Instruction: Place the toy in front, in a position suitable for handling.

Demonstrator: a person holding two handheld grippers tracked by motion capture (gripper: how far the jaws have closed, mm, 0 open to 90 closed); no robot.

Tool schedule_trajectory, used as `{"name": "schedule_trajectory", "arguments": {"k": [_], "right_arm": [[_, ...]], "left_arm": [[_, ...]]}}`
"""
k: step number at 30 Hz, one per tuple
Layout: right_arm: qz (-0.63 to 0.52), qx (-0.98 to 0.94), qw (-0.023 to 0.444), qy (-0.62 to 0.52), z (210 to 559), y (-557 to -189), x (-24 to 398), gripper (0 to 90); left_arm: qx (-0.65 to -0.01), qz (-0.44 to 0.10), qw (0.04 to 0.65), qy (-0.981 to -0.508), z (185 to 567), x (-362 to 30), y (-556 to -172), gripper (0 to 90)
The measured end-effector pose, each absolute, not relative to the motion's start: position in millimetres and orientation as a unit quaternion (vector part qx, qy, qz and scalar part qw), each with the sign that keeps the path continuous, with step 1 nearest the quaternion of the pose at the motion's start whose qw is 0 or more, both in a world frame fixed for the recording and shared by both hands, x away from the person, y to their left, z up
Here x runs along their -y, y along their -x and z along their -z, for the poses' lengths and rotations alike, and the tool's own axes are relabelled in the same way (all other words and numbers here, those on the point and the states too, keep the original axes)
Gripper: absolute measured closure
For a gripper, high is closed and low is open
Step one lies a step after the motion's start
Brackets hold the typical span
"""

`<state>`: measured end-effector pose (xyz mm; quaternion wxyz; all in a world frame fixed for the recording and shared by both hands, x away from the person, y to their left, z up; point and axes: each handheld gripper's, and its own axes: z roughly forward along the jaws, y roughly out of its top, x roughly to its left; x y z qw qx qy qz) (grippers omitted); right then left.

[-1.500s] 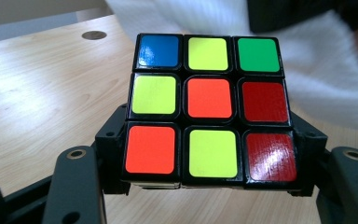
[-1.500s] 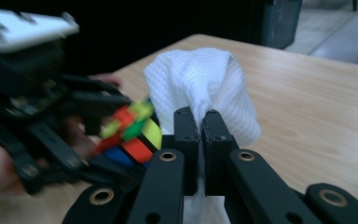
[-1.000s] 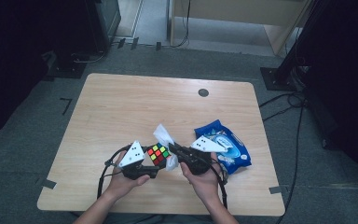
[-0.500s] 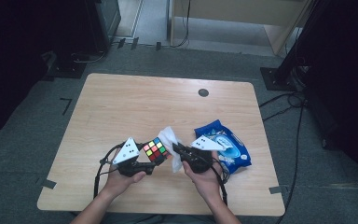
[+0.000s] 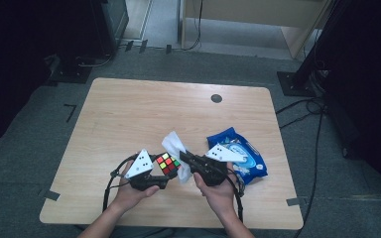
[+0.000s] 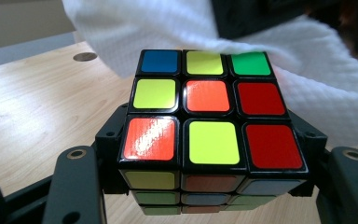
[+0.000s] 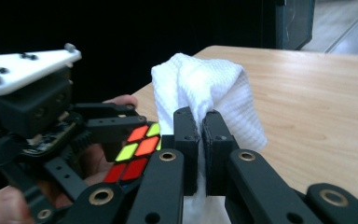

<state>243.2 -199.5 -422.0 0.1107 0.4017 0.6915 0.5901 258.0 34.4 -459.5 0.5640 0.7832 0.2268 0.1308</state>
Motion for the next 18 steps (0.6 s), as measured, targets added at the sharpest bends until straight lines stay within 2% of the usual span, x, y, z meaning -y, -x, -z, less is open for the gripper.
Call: {"name": "schedule_trajectory", "arguments": {"k": [18], "right_arm": [[-0.531,-0.716,0.134,-0.434,454.1,-253.4,193.2,87.3]], "left_arm": [[-0.239,-0.136,0.572,-0.772,455.6,-41.0,-259.9,34.2]]}}
